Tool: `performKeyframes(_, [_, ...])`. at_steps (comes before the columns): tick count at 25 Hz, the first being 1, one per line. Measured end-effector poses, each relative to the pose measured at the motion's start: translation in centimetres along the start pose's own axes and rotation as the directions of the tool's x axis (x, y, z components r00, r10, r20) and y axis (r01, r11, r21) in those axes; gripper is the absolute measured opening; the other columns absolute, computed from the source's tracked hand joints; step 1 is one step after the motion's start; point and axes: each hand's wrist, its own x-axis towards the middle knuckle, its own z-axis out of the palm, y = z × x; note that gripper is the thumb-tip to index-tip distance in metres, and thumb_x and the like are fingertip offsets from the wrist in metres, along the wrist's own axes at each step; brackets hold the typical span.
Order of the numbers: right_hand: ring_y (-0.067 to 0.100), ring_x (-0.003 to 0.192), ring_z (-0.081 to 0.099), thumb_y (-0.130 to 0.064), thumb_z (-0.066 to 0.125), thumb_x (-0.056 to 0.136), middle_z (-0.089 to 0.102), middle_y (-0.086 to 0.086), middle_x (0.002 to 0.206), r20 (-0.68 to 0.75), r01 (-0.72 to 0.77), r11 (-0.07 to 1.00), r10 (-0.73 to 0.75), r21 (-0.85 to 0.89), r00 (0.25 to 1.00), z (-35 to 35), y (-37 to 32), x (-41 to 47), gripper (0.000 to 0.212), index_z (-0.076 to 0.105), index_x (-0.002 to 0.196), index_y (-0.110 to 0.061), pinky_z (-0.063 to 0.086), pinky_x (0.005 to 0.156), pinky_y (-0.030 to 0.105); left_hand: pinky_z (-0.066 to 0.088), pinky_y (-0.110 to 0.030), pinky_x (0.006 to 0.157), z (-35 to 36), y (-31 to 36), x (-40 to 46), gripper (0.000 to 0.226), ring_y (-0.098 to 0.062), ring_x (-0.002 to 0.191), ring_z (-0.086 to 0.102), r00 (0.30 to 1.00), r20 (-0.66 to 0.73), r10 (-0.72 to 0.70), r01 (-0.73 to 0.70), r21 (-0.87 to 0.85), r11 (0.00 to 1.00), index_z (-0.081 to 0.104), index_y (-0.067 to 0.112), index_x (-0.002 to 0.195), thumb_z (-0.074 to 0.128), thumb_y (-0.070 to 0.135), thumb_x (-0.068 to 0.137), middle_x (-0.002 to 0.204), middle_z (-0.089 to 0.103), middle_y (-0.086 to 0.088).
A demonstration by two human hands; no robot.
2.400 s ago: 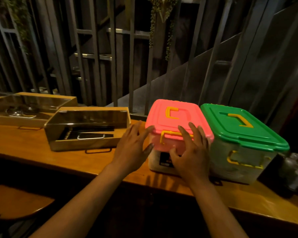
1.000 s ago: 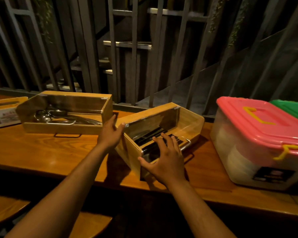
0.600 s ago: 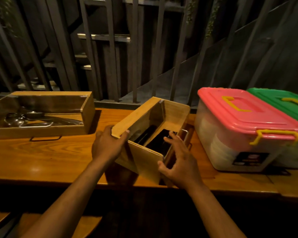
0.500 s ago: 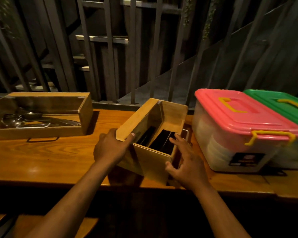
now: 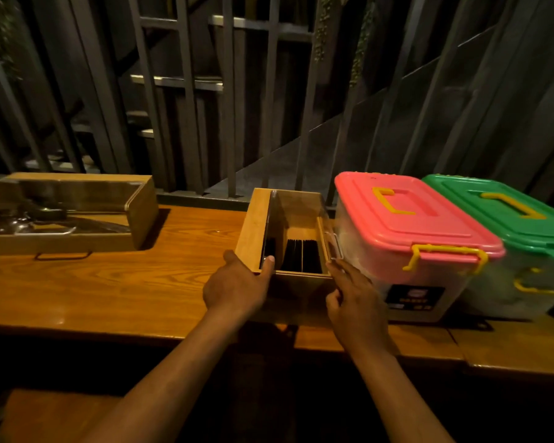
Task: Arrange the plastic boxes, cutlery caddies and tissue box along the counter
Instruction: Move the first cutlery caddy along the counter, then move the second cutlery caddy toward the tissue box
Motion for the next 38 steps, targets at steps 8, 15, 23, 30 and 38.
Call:
performKeyframes(8, [0.022,0.139,0.033,-0.019,0.056,0.085,0.038,-0.001,0.152,0.044,-0.01,1.0,0.01,-0.013,0.999,0.0,-1.1,-0.7,0.057,0.043,0.14,-0.031,0.035,0.109,0.047,0.053,-0.039,0.074,-1.4,-2.5,-0.5,0.059,-0.029,0.102,0.063,0.977,0.118,0.175,-0.149,-0.198,0.969,0.041,0.024,0.135,0.041,0.064,0.091,0.122,0.064,-0.006])
performKeyframes(15, [0.022,0.143,0.027,-0.028,0.058,0.086,0.039,-0.001,0.151,0.039,0.194,0.977,-0.198,0.091,0.979,2.3,-13.0,-1.2,0.054,0.044,0.138,-0.033,0.019,0.116,0.052,0.05,-0.035,0.077,-9.0,-11.9,0.3,0.044,-0.02,0.105,0.063,0.933,-0.16,0.321,-0.326,-0.003,0.945,0.052,0.033,0.134,0.054,0.048,0.092,0.128,0.064,0.002])
performKeyframes(23, [0.024,0.138,0.034,-0.029,0.061,0.083,0.046,0.0,0.146,0.031,0.165,0.941,-0.182,0.294,0.983,12.1,-32.9,-0.5,0.054,0.049,0.135,-0.035,0.03,0.111,0.05,0.045,-0.033,0.092,-17.5,-29.6,7.0,0.055,-0.019,0.133,0.039,0.907,-0.214,0.363,-0.355,0.078,0.932,0.038,0.034,0.142,0.056,0.043,0.091,0.146,0.043,0.001])
performKeyframes(30, [0.022,0.136,0.034,-0.027,0.062,0.084,0.045,-0.003,0.146,0.087,0.148,0.931,-0.187,0.335,0.979,19.0,-42.1,-0.1,0.054,0.049,0.135,-0.036,0.036,0.108,0.047,0.038,-0.038,0.106,-20.1,-38.5,12.9,0.059,-0.022,0.144,0.025,0.959,-0.127,0.251,-0.242,0.087,0.966,0.03,0.035,0.147,0.051,0.047,0.093,0.154,0.033,-0.001])
performKeyframes(38, [0.022,0.137,0.035,-0.026,0.065,0.084,0.047,-0.002,0.144,0.1,0.144,0.924,-0.191,0.353,0.976,22.5,-44.5,4.7,0.05,0.052,0.132,-0.036,0.037,0.105,0.045,0.041,-0.043,0.107,-20.5,-39.8,19.1,0.059,-0.022,0.143,0.026,0.97,-0.109,0.216,-0.21,0.06,0.976,0.029,0.037,0.147,0.052,0.047,0.093,0.154,0.034,-0.002])
